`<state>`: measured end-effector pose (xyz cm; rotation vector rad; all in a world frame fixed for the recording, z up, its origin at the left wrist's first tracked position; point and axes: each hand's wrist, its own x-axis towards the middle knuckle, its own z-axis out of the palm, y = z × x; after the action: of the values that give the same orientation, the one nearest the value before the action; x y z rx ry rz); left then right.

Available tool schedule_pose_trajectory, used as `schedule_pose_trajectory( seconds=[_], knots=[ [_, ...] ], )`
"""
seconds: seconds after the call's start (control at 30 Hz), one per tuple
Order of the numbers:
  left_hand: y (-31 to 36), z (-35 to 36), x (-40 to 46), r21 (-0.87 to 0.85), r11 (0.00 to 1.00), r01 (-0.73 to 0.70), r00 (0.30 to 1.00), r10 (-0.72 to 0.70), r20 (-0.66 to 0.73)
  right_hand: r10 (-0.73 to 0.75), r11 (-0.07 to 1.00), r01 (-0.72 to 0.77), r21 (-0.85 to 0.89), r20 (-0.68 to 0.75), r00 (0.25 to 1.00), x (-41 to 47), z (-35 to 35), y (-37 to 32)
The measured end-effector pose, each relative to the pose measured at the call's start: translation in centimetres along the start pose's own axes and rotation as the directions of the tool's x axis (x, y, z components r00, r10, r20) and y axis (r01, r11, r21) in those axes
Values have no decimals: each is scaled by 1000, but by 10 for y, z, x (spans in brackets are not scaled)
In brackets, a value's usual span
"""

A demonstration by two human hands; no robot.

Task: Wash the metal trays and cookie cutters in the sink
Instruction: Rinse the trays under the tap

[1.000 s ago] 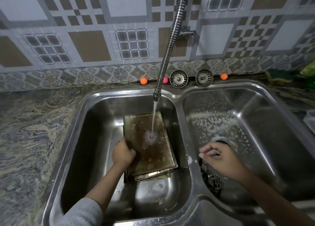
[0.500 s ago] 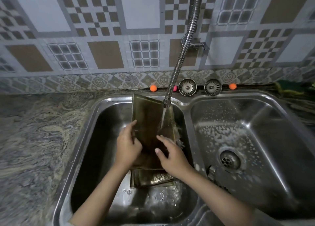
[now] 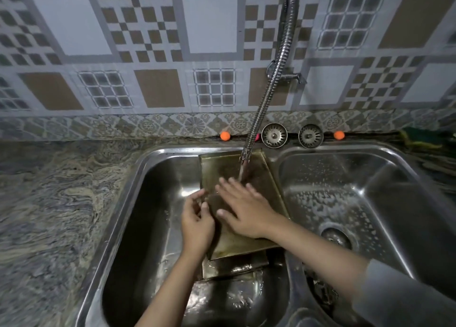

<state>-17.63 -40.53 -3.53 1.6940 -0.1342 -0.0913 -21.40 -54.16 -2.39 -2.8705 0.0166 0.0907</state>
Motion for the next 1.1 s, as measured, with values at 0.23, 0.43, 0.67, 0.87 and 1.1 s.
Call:
schedule_pose_trajectory(
  seconds=[0.23, 0.43, 0.67, 0.87, 1.1],
  knots=[
    [6, 21, -8, -14, 999, -41, 996, 42, 82, 194, 979, -191, 73, -31, 981, 10, -6, 5],
    [3, 2, -5, -35, 999, -15, 999, 16, 49, 225, 974, -225, -25, 12, 974, -3, -8, 38],
    [6, 19, -5, -180, 983, 35, 998, -26, 53, -68, 997, 68, 47, 3, 998, -17, -5, -6],
    [5, 15, -16, -143, 990, 6, 990, 14, 138, 454, 891, -451, 53, -89, 886, 1, -17, 39],
    [11, 7, -4, -245, 969, 32, 999, -23, 38, -90, 996, 90, 1, 6, 996, -38, -3, 4]
  ],
)
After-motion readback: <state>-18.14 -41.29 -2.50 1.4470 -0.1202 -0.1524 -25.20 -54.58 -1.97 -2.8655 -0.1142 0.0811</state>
